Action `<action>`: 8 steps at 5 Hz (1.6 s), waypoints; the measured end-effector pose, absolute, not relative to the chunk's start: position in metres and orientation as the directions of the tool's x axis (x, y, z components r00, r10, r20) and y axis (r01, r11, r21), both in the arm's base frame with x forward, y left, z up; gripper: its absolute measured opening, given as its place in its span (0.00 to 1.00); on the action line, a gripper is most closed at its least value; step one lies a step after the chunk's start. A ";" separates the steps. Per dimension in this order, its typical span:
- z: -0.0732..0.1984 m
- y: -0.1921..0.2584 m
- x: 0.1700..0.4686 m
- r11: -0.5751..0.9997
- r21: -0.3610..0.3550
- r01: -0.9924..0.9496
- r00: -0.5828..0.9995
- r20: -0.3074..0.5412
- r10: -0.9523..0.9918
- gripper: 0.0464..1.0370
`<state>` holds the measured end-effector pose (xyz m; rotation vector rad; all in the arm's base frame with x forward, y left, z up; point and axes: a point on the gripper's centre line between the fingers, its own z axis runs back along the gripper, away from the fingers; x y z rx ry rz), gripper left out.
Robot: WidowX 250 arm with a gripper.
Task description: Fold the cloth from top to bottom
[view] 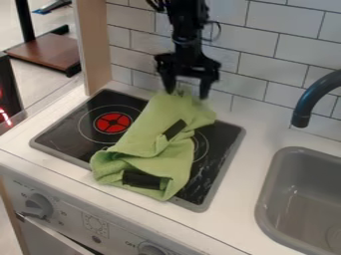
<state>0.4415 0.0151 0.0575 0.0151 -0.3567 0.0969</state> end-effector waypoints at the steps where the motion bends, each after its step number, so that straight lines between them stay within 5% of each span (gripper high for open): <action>1: 0.043 0.019 0.441 0.995 0.025 -0.095 0.942 0.327 0.082 0.96; 2: 0.036 0.020 0.445 0.994 0.034 -0.100 0.944 0.318 0.084 0.90; 4: 0.038 0.018 0.448 0.994 0.016 -0.108 0.941 0.324 0.097 0.30; 5: 0.038 0.016 0.447 0.994 0.004 -0.106 0.944 0.315 0.099 0.10; 6: 0.038 0.013 0.446 0.995 -0.020 -0.100 0.947 0.306 0.101 0.01; 8: 0.098 0.008 0.439 0.996 -0.081 -0.041 0.913 0.401 0.070 0.00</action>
